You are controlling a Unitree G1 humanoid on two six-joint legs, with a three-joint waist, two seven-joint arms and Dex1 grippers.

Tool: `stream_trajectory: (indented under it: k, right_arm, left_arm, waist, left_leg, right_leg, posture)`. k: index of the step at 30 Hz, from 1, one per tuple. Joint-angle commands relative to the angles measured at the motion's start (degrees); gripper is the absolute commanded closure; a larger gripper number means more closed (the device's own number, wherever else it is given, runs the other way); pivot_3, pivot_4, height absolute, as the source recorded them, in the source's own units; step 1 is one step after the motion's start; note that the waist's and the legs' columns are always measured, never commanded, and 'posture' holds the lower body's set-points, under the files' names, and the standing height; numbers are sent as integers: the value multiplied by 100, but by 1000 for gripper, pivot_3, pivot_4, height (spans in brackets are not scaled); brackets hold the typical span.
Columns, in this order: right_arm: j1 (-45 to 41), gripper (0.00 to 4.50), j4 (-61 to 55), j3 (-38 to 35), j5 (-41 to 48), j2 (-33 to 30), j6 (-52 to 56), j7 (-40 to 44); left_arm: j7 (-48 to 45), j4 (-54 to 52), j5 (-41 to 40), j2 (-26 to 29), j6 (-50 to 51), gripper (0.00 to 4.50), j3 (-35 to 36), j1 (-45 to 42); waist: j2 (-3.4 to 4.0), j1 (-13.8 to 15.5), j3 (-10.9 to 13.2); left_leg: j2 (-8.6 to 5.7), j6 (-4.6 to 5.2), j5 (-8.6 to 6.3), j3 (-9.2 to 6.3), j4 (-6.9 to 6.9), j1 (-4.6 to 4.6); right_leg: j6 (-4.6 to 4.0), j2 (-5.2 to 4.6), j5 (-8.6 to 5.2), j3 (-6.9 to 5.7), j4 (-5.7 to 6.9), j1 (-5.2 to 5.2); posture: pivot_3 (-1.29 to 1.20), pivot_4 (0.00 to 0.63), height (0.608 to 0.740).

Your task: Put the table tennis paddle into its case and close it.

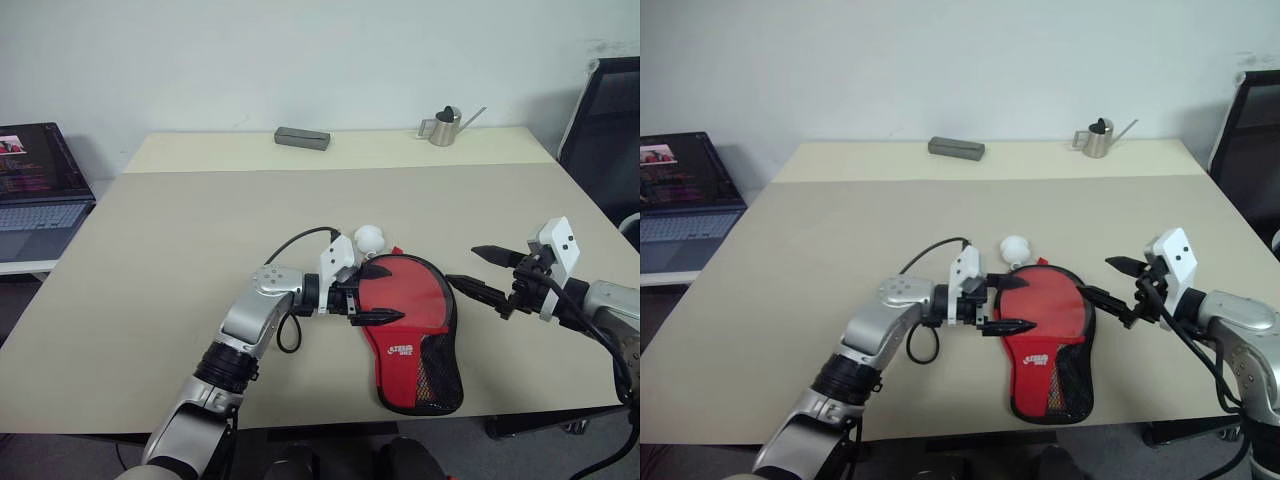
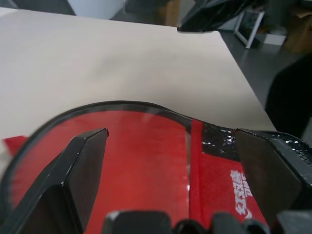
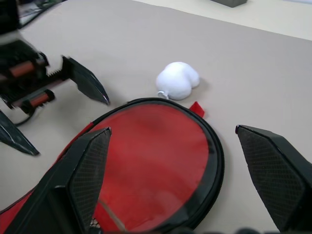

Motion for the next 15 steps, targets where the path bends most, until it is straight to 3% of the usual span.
stream_trajectory:
  k: [1,15]
  right_arm:
    - [-169,0,-45,-54,144,-47,-114,-7]
    - [-794,0,341,98,314,-288,-29,139]
  left_arm:
    - [4,347,159,-201,-488,27,-175,-173]
    - [225,2004,803,-923,-1733,27,-496,-281]
  waist:
    - [0,6,0]
    - [0,43,-1]
  left_leg:
    - [0,0,0,0,0,0]
    - [-1,1,1,-1,7,-5]
  right_leg:
    - [0,0,0,0,0,0]
    - [0,-2,1,-3,1,0]
  posture:
    - [0,150,740]
    - [0,150,740]
